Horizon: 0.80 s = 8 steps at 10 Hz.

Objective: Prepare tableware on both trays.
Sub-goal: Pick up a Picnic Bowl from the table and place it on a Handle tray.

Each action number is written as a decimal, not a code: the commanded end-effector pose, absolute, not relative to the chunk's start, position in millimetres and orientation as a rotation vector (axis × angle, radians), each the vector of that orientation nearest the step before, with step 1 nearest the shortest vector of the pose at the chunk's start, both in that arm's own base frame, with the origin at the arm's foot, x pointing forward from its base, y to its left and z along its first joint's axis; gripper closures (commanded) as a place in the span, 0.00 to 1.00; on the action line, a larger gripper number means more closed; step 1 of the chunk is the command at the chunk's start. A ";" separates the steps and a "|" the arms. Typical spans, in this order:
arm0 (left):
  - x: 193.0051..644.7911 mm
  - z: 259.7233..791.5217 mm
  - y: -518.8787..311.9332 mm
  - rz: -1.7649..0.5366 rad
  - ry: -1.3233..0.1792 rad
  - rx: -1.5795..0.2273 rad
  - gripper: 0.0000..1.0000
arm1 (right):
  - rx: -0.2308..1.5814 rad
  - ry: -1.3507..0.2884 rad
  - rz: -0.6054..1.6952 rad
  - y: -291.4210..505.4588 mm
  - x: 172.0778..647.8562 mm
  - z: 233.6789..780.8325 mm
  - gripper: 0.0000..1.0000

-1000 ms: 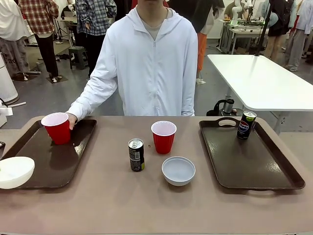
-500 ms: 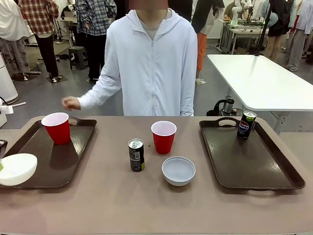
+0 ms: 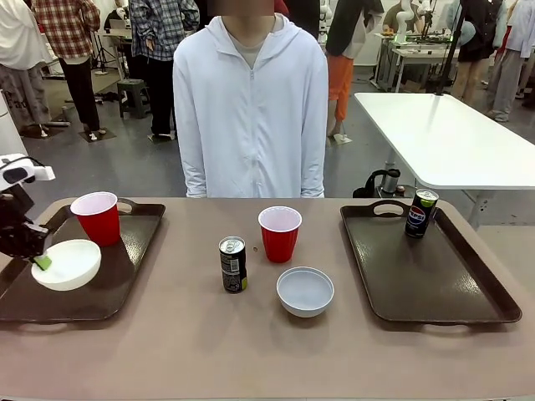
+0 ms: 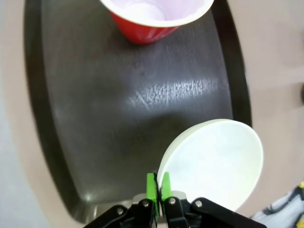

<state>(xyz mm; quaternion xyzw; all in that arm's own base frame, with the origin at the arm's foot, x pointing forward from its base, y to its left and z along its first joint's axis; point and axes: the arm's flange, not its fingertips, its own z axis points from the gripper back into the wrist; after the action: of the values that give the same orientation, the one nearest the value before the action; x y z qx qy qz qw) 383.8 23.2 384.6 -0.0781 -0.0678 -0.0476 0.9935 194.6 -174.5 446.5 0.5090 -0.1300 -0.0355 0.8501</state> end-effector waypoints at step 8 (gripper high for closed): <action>392.1 346.6 9.4 -0.154 -0.101 -0.209 0.00 | 1.086 -0.280 -0.070 -174.9 194.8 446.5 0.00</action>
<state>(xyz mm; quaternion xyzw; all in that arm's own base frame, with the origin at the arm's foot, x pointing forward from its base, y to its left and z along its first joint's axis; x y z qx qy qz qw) 395.5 8.4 344.5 -0.0897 -0.0468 -0.0652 0.9927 194.6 -174.5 446.5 0.5090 -0.1300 -0.0355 0.8501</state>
